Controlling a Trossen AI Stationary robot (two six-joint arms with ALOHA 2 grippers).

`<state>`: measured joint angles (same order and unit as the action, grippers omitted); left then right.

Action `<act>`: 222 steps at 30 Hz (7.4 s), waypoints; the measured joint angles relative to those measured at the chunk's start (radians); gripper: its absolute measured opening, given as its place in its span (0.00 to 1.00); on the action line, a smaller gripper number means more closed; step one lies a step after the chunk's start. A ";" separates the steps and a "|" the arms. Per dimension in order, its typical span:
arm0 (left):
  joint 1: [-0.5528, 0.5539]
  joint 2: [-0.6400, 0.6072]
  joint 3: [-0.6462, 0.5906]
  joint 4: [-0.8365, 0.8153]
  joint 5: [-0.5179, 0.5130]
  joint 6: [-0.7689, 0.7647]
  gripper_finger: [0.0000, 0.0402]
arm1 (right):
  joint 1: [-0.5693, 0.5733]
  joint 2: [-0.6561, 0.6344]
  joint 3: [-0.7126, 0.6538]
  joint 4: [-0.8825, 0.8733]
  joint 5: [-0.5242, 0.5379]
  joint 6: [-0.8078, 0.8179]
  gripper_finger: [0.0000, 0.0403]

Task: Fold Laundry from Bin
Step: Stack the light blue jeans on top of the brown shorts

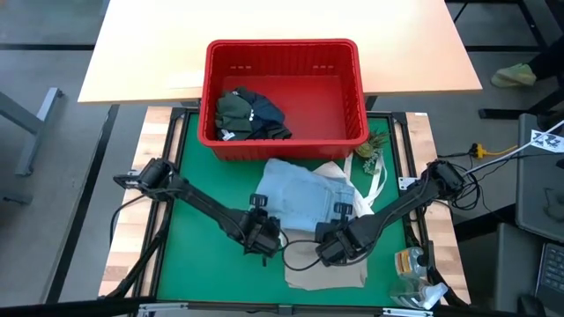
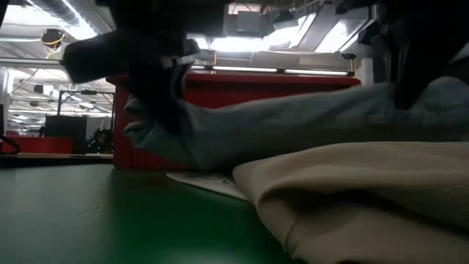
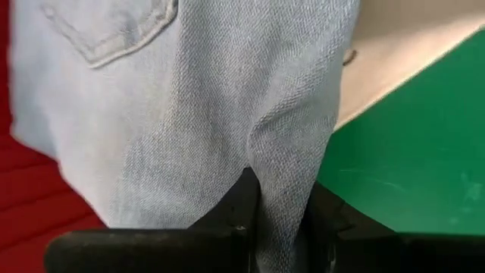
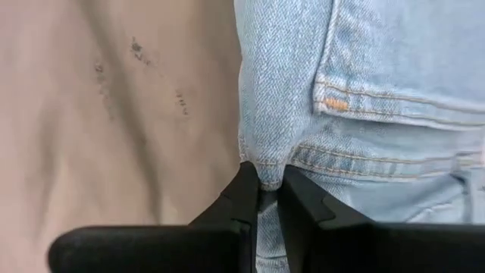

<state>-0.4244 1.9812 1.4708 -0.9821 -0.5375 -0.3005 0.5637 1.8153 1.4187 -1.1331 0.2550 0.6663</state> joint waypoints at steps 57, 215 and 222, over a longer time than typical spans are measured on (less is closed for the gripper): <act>0.241 0.017 0.072 0.842 0.194 0.654 0.12 | 0.224 -0.011 0.397 -0.309 -0.163 0.751 0.06; 0.048 -0.053 -0.404 1.173 0.320 0.126 0.45 | 0.110 0.138 0.040 -0.288 0.043 0.615 0.45; 0.037 -0.125 -0.388 1.167 0.287 0.128 0.45 | 0.110 0.022 0.041 -0.242 0.046 0.615 0.45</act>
<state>-0.3870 1.8561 1.0833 0.1847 -0.2504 -0.1730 0.6739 1.8377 1.4599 -1.3751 0.3013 1.2816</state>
